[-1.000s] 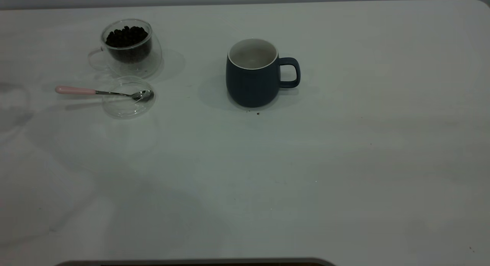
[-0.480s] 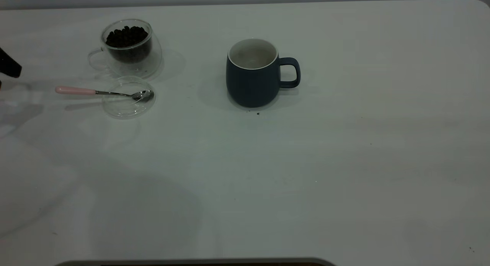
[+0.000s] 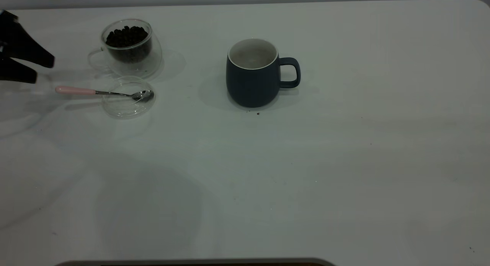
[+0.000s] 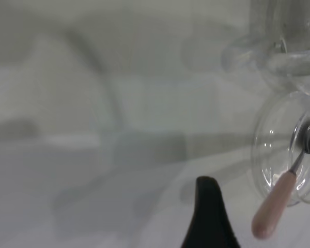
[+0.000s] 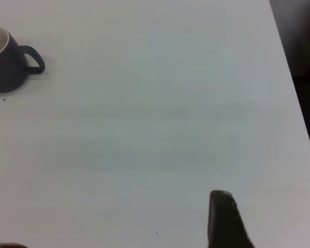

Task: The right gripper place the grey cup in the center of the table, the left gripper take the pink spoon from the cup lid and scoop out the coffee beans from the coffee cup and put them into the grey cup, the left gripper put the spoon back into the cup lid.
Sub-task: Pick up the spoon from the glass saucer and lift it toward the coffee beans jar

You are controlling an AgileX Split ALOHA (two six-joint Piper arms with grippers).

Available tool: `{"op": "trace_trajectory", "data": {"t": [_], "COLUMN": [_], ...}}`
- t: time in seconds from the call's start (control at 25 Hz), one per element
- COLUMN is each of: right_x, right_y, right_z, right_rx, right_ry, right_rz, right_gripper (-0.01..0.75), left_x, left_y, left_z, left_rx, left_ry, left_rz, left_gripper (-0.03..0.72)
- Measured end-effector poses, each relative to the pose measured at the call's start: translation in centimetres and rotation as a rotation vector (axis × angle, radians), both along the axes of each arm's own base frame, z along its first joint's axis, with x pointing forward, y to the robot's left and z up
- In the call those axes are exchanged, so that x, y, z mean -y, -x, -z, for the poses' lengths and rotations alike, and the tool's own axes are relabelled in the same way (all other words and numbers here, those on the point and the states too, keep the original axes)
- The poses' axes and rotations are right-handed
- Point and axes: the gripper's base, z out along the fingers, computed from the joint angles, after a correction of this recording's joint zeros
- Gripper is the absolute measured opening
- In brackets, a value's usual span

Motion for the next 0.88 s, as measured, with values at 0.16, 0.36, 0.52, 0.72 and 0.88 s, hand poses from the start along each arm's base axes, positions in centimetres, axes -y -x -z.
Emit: {"op": "trace_trajectory", "data": {"t": [0.16,0.36,0.52,0.72,0.88], "right_x": [0.0,0.0,0.0,0.0,0.0], "right_y": [0.0,0.0,0.0,0.0,0.0], "right_z": [0.0,0.0,0.0,0.0,0.0], "right_rx": [0.0,0.0,0.0,0.0,0.0], "right_ry": [0.0,0.001,0.001,0.002,0.002], "right_rz": [0.0,0.0,0.001,0.001,0.0], "right_gripper": [0.455,0.455,0.455,0.455,0.455], "left_x": [0.6,1.3,1.8,2.4,2.9], "left_y": [-0.1,0.0,-0.2,-0.4,-0.5], "left_z": [1.1,2.8,3.1,3.1,3.0], "left_rx": [-0.016,-0.044,-0.027,-0.016,-0.015], "left_ry": [0.016,0.058,0.072,0.078,0.08], "left_rz": [0.0,-0.014,-0.008,0.001,0.007], "left_gripper": [0.592,0.592,0.591,0.591,0.59]}}
